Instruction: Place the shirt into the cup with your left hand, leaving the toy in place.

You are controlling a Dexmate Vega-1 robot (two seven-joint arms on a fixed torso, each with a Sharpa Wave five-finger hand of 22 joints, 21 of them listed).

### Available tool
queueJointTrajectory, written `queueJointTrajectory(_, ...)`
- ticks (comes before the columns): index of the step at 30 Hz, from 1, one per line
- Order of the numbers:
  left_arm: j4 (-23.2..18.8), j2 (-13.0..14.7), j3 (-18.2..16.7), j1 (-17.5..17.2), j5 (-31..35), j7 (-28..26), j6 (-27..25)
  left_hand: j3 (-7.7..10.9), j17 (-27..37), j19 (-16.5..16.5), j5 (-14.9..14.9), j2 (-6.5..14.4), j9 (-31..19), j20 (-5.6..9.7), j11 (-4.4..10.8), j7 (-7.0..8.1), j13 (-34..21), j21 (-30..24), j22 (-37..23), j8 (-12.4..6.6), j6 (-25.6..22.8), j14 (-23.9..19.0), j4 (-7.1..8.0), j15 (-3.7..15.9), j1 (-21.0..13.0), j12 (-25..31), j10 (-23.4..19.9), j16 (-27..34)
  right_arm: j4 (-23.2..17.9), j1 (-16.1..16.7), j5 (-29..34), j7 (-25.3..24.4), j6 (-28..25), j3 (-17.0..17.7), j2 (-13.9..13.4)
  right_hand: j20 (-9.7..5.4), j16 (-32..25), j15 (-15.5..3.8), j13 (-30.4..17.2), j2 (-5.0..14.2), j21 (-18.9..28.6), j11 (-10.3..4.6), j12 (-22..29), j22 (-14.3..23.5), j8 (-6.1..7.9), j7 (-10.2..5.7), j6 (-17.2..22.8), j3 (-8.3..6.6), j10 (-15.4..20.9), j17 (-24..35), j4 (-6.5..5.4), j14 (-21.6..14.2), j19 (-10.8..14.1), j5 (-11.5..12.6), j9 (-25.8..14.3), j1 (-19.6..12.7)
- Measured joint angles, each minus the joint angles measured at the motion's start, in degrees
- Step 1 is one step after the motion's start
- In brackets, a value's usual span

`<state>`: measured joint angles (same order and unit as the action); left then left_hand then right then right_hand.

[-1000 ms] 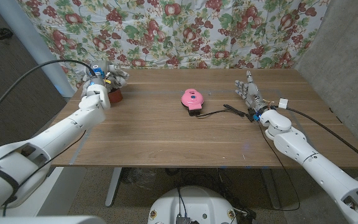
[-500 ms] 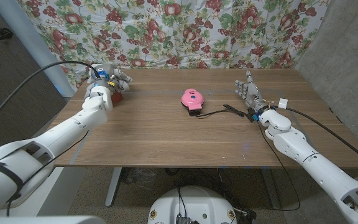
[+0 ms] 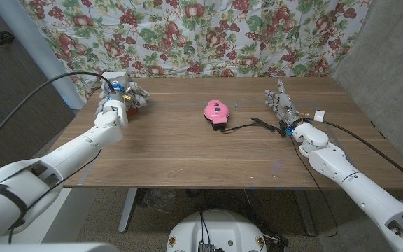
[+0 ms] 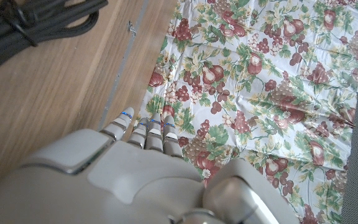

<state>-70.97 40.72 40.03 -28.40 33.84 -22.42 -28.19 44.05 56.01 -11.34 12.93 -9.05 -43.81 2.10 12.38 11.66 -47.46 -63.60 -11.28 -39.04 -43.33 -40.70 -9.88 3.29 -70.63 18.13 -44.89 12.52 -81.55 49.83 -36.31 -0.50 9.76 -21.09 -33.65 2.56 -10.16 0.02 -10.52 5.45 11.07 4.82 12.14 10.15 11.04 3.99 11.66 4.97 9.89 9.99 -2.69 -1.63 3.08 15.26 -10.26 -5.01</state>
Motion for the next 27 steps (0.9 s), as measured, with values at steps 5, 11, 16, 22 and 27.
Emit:
queueJointTrajectory(5, 0.41, -0.21, 0.01, -0.02, -0.21, 0.74, -0.52, -0.06, -0.33, 0.0, -0.01, -0.01, 0.52, 0.0, 0.12, -0.01, 0.09, 0.03, 0.02, 0.04, -0.6, 0.0, 0.06, 0.0, -0.01, -0.02, -0.31, -0.01, -0.42, 0.17, -0.01, 0.01, -0.14, 0.12, -0.33, 0.0, 0.0, 0.0, 0.0, 0.0, 0.0, 0.0, 0.0, 0.0, 0.0, 0.0, 0.0, 0.0, 0.0, 0.0, 0.0, 0.0, 0.0, 0.0, 0.0, 0.0)
queueJointTrajectory(11, 1.17, -0.52, 0.04, 0.35, -0.68, 1.69, -0.69, -0.55, -0.67, 0.06, -0.16, -0.03, 1.04, -0.07, 0.07, 0.24, 0.32, 0.3, 0.16, -0.13, -2.01, 0.0, 0.08, 0.0, -0.15, 0.29, -1.72, -0.01, -0.75, 0.23, -0.04, 0.06, -0.41, 0.17, -0.62, 0.0, 0.0, 0.0, 0.0, 0.0, 0.0, 0.0, 0.0, 0.0, 0.0, 0.0, 0.0, 0.0, 0.0, 0.0, 0.0, 0.0, 0.0, -0.04, 0.0, 0.0)
queueJointTrajectory(16, 2.06, -0.69, 0.45, 1.15, -0.75, 2.58, -0.7, -0.7, -0.74, -0.72, -0.17, 0.13, 1.25, 0.15, 0.1, 0.62, 0.31, 0.75, 0.4, -1.24, -3.11, -0.01, 0.23, 0.01, -0.3, 0.96, -3.17, 0.85, -0.75, 0.18, -0.05, 0.15, -0.43, 0.17, -0.63, 0.0, 0.0, 0.0, 0.0, 0.0, 0.0, 0.0, 0.0, 0.0, 0.0, 0.0, 0.0, 0.0, 0.0, 0.0, 0.0, 0.0, 0.0, -0.27, 0.0, 0.0)
queueJointTrajectory(22, 2.99, -0.94, 1.28, 2.27, -0.54, 5.1, -0.7, 0.24, -3.99, -0.88, -0.4, 0.14, 2.95, 0.22, -0.19, 0.78, 3.03, 2.92, 0.79, -1.28, -3.88, -0.22, -0.66, 0.21, -0.55, 0.05, -4.09, -0.71, -0.72, 0.0, -0.06, 0.16, -0.54, 0.17, -0.64, 0.0, 0.0, 0.0, 0.0, 0.0, 0.0, 0.0, 0.0, 0.0, 0.0, 0.0, 0.0, 0.0, 0.0, 0.0, 0.0, 0.0, 0.0, -0.27, 0.0, 0.0)
queueJointTrajectory(27, 3.48, -1.07, 2.12, 3.23, -0.02, 7.5, -0.96, 7.04, -12.82, -1.19, -2.0, 0.21, 11.41, 0.17, -0.29, 0.37, 9.43, 5.83, 0.8, 4.25, -4.67, -2.27, -3.71, 1.01, 7.53, -3.33, -3.49, -2.13, -0.59, -0.12, -0.06, 0.17, -0.62, 0.14, -0.64, 0.0, 0.0, 0.0, 0.0, 0.0, 0.0, 0.0, 0.0, 0.0, 0.0, 0.0, 0.0, 0.0, 0.0, 0.0, 0.0, 0.0, 0.0, -0.27, 0.0, 0.0)
